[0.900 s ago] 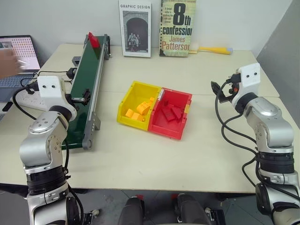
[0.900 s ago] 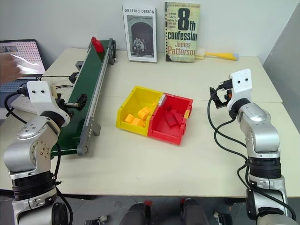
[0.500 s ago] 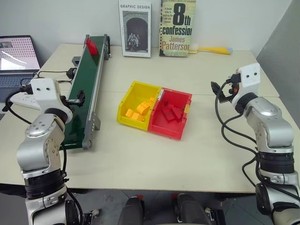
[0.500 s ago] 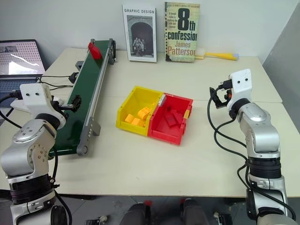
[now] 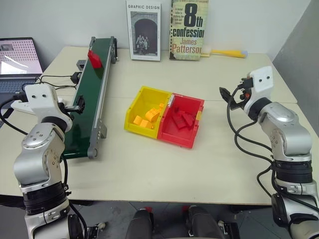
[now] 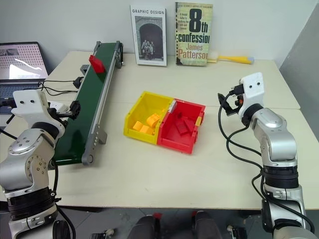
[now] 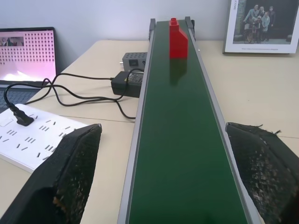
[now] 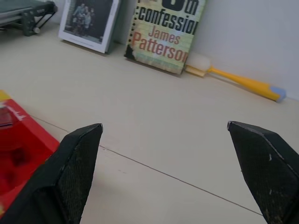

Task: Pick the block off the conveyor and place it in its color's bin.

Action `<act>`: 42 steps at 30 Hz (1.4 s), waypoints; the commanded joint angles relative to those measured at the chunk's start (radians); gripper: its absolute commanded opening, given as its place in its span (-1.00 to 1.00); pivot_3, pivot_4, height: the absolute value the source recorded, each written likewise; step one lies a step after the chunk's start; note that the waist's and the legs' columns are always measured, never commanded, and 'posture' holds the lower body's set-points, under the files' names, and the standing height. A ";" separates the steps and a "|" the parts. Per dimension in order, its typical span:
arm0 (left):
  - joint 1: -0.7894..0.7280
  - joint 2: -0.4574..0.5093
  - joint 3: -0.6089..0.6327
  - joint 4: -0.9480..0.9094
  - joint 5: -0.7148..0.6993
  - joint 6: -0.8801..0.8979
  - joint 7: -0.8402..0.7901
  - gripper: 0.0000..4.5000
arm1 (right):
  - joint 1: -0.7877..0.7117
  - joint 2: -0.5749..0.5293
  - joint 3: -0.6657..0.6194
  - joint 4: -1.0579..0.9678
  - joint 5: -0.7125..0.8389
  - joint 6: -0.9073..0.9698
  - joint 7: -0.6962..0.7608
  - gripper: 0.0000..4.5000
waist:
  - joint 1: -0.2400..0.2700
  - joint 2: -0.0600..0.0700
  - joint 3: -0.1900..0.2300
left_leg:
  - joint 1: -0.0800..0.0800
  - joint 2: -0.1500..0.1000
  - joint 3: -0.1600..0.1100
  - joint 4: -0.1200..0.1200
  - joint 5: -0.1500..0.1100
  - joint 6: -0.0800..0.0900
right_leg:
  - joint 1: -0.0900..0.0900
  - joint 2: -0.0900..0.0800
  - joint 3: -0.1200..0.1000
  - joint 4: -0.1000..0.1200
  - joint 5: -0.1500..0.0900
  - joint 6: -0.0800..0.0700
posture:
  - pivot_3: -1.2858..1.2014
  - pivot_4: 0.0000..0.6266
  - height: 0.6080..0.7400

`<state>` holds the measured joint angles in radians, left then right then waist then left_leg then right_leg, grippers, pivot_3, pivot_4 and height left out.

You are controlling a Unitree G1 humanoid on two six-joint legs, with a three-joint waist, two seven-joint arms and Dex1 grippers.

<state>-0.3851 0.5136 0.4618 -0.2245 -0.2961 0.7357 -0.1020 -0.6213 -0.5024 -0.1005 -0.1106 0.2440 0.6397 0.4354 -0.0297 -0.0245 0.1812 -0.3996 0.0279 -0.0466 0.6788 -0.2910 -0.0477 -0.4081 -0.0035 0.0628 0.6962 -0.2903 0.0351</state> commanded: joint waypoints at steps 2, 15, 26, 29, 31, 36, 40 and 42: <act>-0.014 0.021 0.014 -0.005 -0.013 -0.003 -0.019 0.97 | -0.071 -0.046 0.004 -0.051 0.126 0.012 0.191 1.00 | 0.000 0.000 0.000 | 0.000 0.000 0.000 0.000 0.000 0.000 | 0.000 0.000 0.000 0.000 0.000 0.000 | 0.03 -0.52 1.00; -0.043 0.063 -0.010 0.072 -0.015 -0.011 -0.075 0.97 | -0.155 -0.197 0.087 -0.159 0.443 0.248 0.600 1.00 | 0.001 0.000 0.000 | 0.000 0.000 -0.003 0.000 0.000 0.000 | 0.002 0.000 -0.003 -0.001 0.000 0.000 | 0.03 -0.52 1.00; -0.064 0.062 -0.027 0.108 -0.013 -0.022 -0.096 0.97 | -0.157 -0.193 0.085 -0.209 0.482 0.282 0.574 1.00 | 0.001 0.000 0.000 | 0.000 0.000 -0.003 0.000 0.000 0.000 | 0.002 0.000 -0.003 -0.002 0.000 0.000 | 0.03 -0.52 1.00; -0.071 0.062 -0.034 0.119 -0.012 -0.024 -0.100 0.97 | -0.155 -0.191 0.081 -0.222 0.490 0.291 0.564 1.00 | 0.001 0.000 0.000 | 0.000 0.000 -0.003 0.000 0.000 0.000 | 0.002 0.000 -0.003 -0.002 0.000 0.000 | 0.03 -0.52 1.00; -0.075 0.062 -0.038 0.124 -0.013 -0.024 -0.104 0.97 | -0.153 -0.193 0.078 -0.229 0.496 0.293 0.558 1.00 | 0.001 0.000 0.000 | 0.000 0.000 -0.003 0.000 0.000 0.000 | 0.002 0.000 -0.003 -0.002 0.000 0.000 | 0.03 -0.52 1.00; -0.092 0.066 -0.055 0.156 0.000 -0.027 -0.108 0.97 | -0.152 -0.201 0.074 -0.230 0.504 0.296 0.545 1.00 | 0.001 0.000 0.000 | 0.000 0.000 -0.003 0.000 0.000 0.000 | 0.002 0.000 -0.003 -0.002 0.000 0.000 | 0.03 -0.52 1.00; -0.088 0.050 -0.045 0.147 -0.019 -0.001 -0.102 0.77 | -0.151 -0.208 0.071 -0.231 0.511 0.300 0.541 1.00 | 0.001 0.000 0.000 | 0.000 0.000 -0.003 0.000 0.000 0.000 | 0.002 0.000 -0.003 -0.002 0.000 0.000 | 0.03 -0.52 1.00; -0.075 0.045 -0.047 0.130 -0.020 0.017 -0.095 0.56 | -0.154 -0.210 0.071 -0.227 0.510 0.299 0.541 1.00 | 0.001 0.000 0.000 | 0.000 0.000 -0.003 0.000 0.000 0.000 | 0.002 0.000 -0.003 -0.002 0.000 0.000 | 0.03 -0.52 1.00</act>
<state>-0.4611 0.5552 0.4015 -0.0457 -0.3090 0.7381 -0.2067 -0.7578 -0.6991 0.0023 -0.3112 0.7313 0.9454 0.9803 -0.0288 -0.0244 0.1813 -0.3996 0.0283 -0.0498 0.6788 -0.2912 -0.0473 -0.4063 -0.0038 0.0596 0.6943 -0.2904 0.0351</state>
